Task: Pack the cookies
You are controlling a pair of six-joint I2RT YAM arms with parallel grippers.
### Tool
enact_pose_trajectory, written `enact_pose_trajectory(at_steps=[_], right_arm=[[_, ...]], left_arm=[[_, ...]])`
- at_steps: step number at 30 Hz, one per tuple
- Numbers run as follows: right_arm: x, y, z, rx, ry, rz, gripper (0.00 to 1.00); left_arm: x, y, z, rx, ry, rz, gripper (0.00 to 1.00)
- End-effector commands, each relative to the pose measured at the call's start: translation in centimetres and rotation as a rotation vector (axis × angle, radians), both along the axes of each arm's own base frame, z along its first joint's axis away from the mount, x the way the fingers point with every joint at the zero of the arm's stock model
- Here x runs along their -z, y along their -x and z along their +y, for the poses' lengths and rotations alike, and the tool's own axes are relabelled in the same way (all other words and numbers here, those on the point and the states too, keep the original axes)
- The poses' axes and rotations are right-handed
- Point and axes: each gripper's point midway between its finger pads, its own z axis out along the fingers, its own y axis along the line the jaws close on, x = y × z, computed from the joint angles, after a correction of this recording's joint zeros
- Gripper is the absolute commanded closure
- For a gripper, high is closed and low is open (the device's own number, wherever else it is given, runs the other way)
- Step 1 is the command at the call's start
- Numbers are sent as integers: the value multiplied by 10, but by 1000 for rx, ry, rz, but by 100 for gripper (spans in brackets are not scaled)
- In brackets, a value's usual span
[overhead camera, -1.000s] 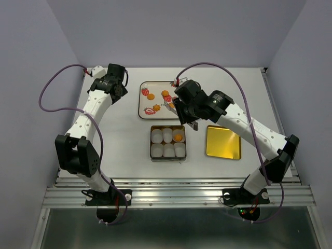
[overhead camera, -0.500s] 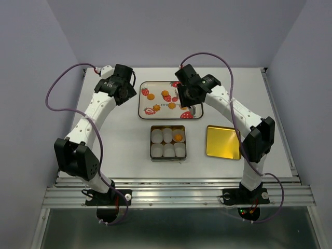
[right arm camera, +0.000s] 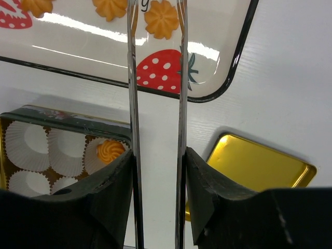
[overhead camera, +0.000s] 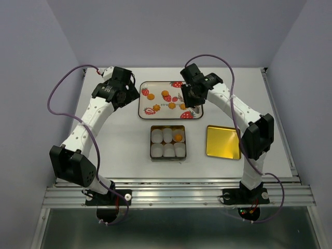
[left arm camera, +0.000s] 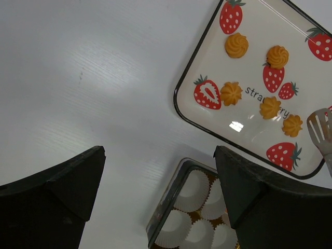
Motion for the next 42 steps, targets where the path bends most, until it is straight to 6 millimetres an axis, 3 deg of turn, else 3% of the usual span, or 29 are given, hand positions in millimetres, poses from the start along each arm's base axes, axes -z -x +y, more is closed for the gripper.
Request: enact_pose_trajectory(at_steps=[1,13,42], right_arm=[[-1,-10,0,-22,-2,-15,53],[20,-8,-4,-26,17,31,50],[44,-1,-10,-28,36,77,49]], left_arm=[[-4,6,1,14,-14,-5,1],[2,9,2,7,-15,10,1],[12,12,4,-4,-27,37,1]])
